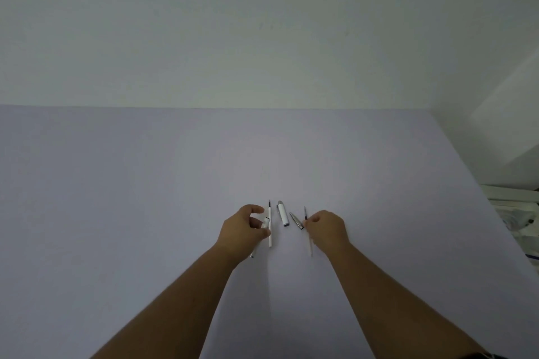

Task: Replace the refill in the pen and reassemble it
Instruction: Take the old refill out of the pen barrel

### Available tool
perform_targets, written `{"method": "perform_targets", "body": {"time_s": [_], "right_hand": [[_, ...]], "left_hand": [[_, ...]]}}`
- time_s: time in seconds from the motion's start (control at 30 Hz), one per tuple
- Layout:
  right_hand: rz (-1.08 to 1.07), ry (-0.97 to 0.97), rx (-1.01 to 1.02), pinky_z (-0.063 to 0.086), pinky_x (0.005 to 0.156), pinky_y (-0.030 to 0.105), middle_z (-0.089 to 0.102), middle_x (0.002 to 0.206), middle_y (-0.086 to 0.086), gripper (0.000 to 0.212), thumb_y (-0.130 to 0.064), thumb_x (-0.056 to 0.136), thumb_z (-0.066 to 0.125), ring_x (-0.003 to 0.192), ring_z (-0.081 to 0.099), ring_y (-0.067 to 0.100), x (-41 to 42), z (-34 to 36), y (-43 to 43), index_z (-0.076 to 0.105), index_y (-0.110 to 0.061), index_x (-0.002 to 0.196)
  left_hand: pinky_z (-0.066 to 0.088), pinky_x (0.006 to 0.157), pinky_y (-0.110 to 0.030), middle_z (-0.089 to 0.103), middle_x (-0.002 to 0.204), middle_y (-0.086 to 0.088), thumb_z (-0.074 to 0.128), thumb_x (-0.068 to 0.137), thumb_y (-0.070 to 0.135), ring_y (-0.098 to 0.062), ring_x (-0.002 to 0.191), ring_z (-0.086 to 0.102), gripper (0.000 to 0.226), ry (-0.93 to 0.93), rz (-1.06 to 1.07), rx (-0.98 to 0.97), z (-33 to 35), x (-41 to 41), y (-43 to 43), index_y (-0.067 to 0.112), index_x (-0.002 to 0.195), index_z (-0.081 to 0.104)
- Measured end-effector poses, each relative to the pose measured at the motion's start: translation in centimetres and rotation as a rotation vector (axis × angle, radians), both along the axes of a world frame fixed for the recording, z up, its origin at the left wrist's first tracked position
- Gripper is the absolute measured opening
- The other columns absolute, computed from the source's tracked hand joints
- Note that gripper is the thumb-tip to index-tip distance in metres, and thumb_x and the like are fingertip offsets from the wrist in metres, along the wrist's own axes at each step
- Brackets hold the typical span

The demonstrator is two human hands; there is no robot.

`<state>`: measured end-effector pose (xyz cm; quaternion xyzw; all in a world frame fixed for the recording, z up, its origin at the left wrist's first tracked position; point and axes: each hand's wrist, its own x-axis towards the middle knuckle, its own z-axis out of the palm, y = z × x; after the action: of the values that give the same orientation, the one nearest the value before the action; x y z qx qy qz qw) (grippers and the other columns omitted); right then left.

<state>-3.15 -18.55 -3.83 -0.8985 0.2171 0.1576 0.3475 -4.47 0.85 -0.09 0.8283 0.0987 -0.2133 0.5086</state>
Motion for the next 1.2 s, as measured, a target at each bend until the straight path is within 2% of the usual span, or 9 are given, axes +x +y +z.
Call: {"method": "perform_targets", "body": {"time_s": [0.13,0.43,0.53,0.67,0.77,0.83,0.9,1.03,1.2], "right_hand": [[-0.022,-0.015,-0.009,0.036,0.060,0.022,0.073,0.085,0.017,0.027,-0.025,0.088,0.060,0.067,0.057,0.021,-0.4,0.0,0.3,0.072,-0.001,0.081],[-0.015,-0.026,-0.017,0.038,0.065,0.021,0.070,0.088,0.010,0.024,-0.021,0.091,0.055,0.074,0.054,0.017,-0.5,-0.1,0.3,0.056,-0.013,0.068],[-0.014,-0.016,-0.022,0.038,0.066,0.021,0.070,0.092,0.008,0.021,-0.021,0.091,0.055,0.076,0.054,0.016,-0.6,0.0,0.3,0.067,-0.006,0.083],[-0.037,-0.095,-0.023,0.045,0.067,0.028,0.069,0.092,0.010,0.015,-0.017,0.090,0.053,0.078,0.058,0.021,-0.8,0.7,1.2,0.064,-0.007,0.088],[0.044,-0.153,-0.022,0.052,0.073,0.036,0.070,0.092,0.012,0.017,-0.017,0.088,0.051,0.086,0.064,0.029,-0.5,1.4,3.0,0.065,-0.007,0.088],[0.149,-0.116,-0.079,0.051,0.072,0.035,0.070,0.094,0.011,0.023,-0.024,0.089,0.051,0.088,0.064,0.029,-0.3,1.6,4.7,0.067,-0.008,0.092],[0.245,-0.083,-0.170,0.050,0.075,0.033,0.069,0.104,0.011,0.029,-0.028,0.091,0.050,0.096,0.064,0.028,-0.2,1.4,6.2,0.064,-0.008,0.106],[0.389,-0.049,-0.301,0.042,0.101,0.035,0.053,0.138,0.012,0.039,-0.018,0.095,0.046,0.126,0.051,0.025,-0.4,0.4,7.9,0.048,-0.007,0.133],[0.278,0.003,-0.316,0.052,0.079,0.033,0.065,0.114,0.011,0.020,-0.011,0.091,0.050,0.101,0.064,0.027,-0.9,0.0,8.9,0.061,-0.007,0.107]], "left_hand": [[0.041,0.053,-0.014,0.061,0.081,0.006,0.071,0.078,0.015,-0.006,0.072,0.057,0.034,0.006,0.021,0.006,-0.1,0.0,0.0,0.025,0.109,0.059],[0.045,0.052,-0.016,0.066,0.089,0.000,0.071,0.077,0.012,-0.011,0.074,0.060,0.017,-0.007,0.048,0.007,-0.2,-0.3,0.2,0.021,0.090,0.065],[0.044,0.052,-0.015,0.068,0.091,-0.003,0.071,0.077,0.012,-0.013,0.077,0.061,0.017,-0.013,0.053,0.010,-0.2,-0.4,0.3,0.021,0.090,0.065],[0.040,0.044,-0.010,0.063,0.079,0.004,0.071,0.077,0.014,-0.007,0.069,0.056,0.015,-0.017,0.077,0.010,0.0,-0.5,0.4,0.024,0.085,0.064],[0.039,0.049,-0.014,0.061,0.077,0.005,0.071,0.077,0.015,-0.008,0.068,0.055,0.014,-0.015,0.107,0.007,0.1,-0.7,0.8,0.025,0.083,0.063],[0.040,0.053,-0.016,0.064,0.081,0.003,0.072,0.077,0.016,-0.010,0.072,0.058,0.015,-0.011,0.129,0.010,0.0,-0.8,1.1,0.023,0.087,0.064],[0.042,0.057,-0.017,0.066,0.084,0.003,0.073,0.076,0.017,-0.011,0.076,0.061,0.018,-0.008,0.142,0.013,0.0,-0.9,1.4,0.021,0.092,0.065],[0.044,0.061,-0.017,0.068,0.085,0.004,0.073,0.077,0.018,-0.011,0.078,0.062,0.020,0.018,0.157,0.013,-0.3,-1.1,2.2,0.017,0.096,0.068],[0.044,0.060,-0.016,0.070,0.089,0.002,0.074,0.076,0.019,-0.014,0.083,0.064,0.019,0.025,0.166,0.040,-0.6,-1.4,3.4,0.018,0.095,0.070]]}}
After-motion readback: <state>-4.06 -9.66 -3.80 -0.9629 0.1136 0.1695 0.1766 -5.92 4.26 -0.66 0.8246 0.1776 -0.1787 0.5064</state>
